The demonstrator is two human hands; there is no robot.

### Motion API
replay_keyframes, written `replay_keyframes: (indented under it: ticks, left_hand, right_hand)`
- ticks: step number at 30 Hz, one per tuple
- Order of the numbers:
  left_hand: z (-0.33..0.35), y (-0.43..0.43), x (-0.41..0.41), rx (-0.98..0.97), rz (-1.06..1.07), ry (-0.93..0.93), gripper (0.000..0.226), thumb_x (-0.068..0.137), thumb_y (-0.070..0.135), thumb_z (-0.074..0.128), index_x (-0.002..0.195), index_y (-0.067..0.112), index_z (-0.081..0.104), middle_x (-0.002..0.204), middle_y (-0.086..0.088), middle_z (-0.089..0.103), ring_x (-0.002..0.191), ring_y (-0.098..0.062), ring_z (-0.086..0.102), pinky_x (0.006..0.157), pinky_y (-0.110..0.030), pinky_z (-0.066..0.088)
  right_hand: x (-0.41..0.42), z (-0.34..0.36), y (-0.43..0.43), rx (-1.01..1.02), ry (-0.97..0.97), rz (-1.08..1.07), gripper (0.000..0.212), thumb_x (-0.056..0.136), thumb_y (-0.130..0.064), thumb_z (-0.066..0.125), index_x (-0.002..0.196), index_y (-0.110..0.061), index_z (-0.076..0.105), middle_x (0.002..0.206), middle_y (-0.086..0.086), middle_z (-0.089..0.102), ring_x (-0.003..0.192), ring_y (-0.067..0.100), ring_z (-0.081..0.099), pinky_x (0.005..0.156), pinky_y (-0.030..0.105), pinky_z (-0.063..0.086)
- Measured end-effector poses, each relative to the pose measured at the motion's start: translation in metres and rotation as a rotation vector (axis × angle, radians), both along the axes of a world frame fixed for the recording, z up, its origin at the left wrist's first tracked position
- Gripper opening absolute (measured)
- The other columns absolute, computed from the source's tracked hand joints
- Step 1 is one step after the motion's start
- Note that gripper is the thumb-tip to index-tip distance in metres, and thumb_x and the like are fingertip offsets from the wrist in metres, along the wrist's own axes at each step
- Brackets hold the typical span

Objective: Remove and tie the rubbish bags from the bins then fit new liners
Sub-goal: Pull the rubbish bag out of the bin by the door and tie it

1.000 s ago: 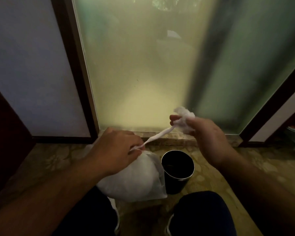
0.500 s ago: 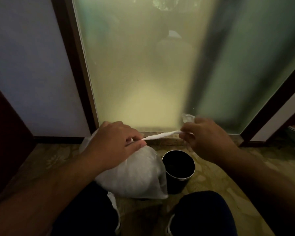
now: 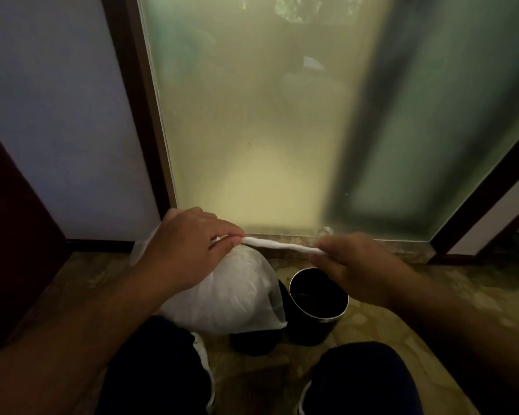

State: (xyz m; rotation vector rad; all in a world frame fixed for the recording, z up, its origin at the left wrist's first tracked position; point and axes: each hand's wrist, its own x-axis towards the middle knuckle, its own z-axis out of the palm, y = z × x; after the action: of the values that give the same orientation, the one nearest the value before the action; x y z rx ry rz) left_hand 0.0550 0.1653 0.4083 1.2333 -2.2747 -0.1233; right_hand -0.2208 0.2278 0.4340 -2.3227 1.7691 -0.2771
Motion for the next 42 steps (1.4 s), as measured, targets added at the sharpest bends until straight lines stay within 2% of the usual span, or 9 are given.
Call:
replay_keyframes:
  ticks: [3, 10, 13, 16, 20, 26, 33, 37, 42]
  left_hand:
    - [-0.005, -0.001, 0.003, 0.051, -0.008, -0.015, 0.029, 0.091, 0.053, 0.048, 0.107, 0.045, 0.071, 0.095, 0.019, 0.072, 0.083, -0.008, 0.055, 0.084, -0.043, 0.044]
    - [-0.007, 0.017, -0.015, 0.102, -0.248, -0.123, 0.033, 0.090, 0.058, 0.044, 0.103, 0.045, 0.070, 0.086, 0.025, 0.062, 0.087, -0.004, 0.051, 0.083, -0.038, 0.038]
    - [-0.012, 0.025, -0.017, 0.053, -0.320, -0.075, 0.032, 0.093, 0.055, 0.044, 0.102, 0.041, 0.071, 0.078, 0.025, 0.055, 0.080, 0.000, 0.048, 0.080, -0.035, 0.040]
    - [-0.014, 0.028, -0.013, 0.165, -0.262, 0.173, 0.028, 0.090, 0.052, 0.050, 0.098, 0.038, 0.073, 0.074, 0.026, 0.058, 0.077, 0.001, 0.053, 0.071, -0.014, 0.036]
    - [-0.019, 0.029, -0.014, 0.395, -0.136, 0.374, 0.009, 0.094, 0.032, 0.063, 0.090, 0.035, 0.071, 0.082, 0.017, 0.068, 0.074, -0.007, 0.062, 0.060, -0.013, 0.045]
    - [-0.030, 0.023, -0.010, 0.507, -0.115, 0.195, 0.016, 0.092, 0.039, 0.064, 0.077, 0.033, 0.067, 0.072, 0.009, 0.066, 0.067, -0.011, 0.059, 0.058, -0.031, 0.046]
    - [-0.030, 0.026, -0.003, 0.642, -0.156, 0.082, 0.018, 0.094, 0.034, 0.063, 0.078, 0.034, 0.070, 0.076, 0.014, 0.068, 0.070, -0.007, 0.062, 0.062, -0.026, 0.047]
    - [-0.022, 0.030, -0.008, 0.705, -0.204, 0.329, 0.008, 0.090, 0.029, 0.069, 0.087, 0.025, 0.076, 0.080, 0.006, 0.072, 0.071, -0.005, 0.065, 0.063, -0.017, 0.049]
    - [-0.016, 0.037, -0.019, 0.663, -0.223, 0.535, 0.021, 0.075, 0.041, 0.072, 0.088, 0.026, 0.079, 0.114, 0.027, 0.063, 0.100, -0.003, 0.063, 0.081, -0.013, 0.052]
  right_hand:
    - [-0.007, -0.001, -0.001, 0.052, -0.091, 0.099, 0.032, 0.096, -0.053, 0.050, 0.092, -0.030, 0.072, 0.102, -0.012, 0.057, 0.095, 0.002, 0.051, 0.075, 0.028, 0.043]
    - [0.029, -0.002, 0.011, 0.273, -1.134, -0.009, 0.043, 0.101, -0.047, 0.038, 0.111, -0.031, 0.076, 0.130, -0.017, 0.065, 0.125, 0.007, 0.057, 0.104, 0.038, 0.043]
    - [0.034, -0.006, 0.000, 0.041, -0.738, -0.154, 0.042, 0.104, -0.045, 0.036, 0.110, -0.031, 0.075, 0.102, -0.018, 0.071, 0.100, -0.004, 0.062, 0.081, 0.025, 0.048]
    - [0.026, -0.016, -0.004, -0.049, -0.405, -0.040, 0.046, 0.099, -0.051, 0.040, 0.092, -0.023, 0.076, 0.074, -0.003, 0.066, 0.067, 0.012, 0.059, 0.058, 0.036, 0.049]
    - [0.021, -0.020, -0.004, -0.135, -0.229, 0.099, 0.029, 0.099, -0.046, 0.051, 0.077, -0.031, 0.062, 0.070, -0.013, 0.053, 0.068, 0.007, 0.049, 0.059, 0.028, 0.040]
    - [0.013, -0.023, -0.014, -0.409, 0.213, 0.188, 0.020, 0.071, -0.024, 0.087, 0.072, -0.019, 0.068, 0.064, -0.004, 0.067, 0.061, 0.020, 0.064, 0.054, 0.032, 0.046]
    - [0.002, -0.031, -0.019, -0.430, 0.275, 0.048, 0.036, 0.093, -0.053, 0.056, 0.076, -0.024, 0.070, 0.049, -0.005, 0.059, 0.039, 0.011, 0.031, 0.053, 0.023, 0.027]
    - [0.010, -0.029, -0.013, -0.225, 0.123, -0.036, 0.042, 0.099, -0.057, 0.040, 0.094, -0.028, 0.070, 0.070, -0.007, 0.063, 0.058, 0.013, 0.047, 0.058, 0.028, 0.030]
    - [0.033, -0.032, -0.009, 0.018, -0.098, -0.021, 0.042, 0.100, -0.050, 0.049, 0.064, -0.031, 0.050, 0.059, -0.010, 0.051, 0.054, 0.008, 0.049, 0.054, 0.031, 0.039]
